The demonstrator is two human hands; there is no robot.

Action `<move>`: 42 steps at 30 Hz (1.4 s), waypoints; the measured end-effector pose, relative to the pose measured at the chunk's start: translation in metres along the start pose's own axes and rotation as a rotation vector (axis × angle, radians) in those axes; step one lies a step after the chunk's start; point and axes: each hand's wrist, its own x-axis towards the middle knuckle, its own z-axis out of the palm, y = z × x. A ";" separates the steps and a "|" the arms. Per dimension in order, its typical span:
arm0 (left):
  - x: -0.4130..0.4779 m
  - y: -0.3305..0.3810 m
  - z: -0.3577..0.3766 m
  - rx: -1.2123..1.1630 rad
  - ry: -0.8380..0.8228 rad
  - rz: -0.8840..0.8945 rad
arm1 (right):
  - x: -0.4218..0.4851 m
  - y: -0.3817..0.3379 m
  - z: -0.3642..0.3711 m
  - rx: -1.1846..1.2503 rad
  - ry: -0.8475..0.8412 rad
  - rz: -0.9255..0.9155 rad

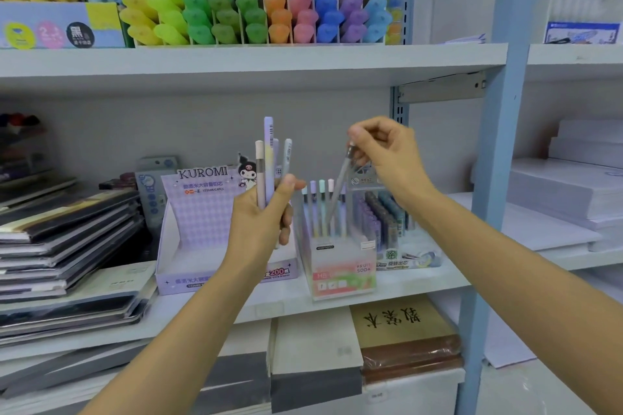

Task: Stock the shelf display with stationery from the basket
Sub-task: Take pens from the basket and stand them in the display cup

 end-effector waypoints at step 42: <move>-0.008 -0.009 -0.008 -0.038 -0.250 -0.223 | -0.027 0.014 -0.003 0.337 -0.318 0.297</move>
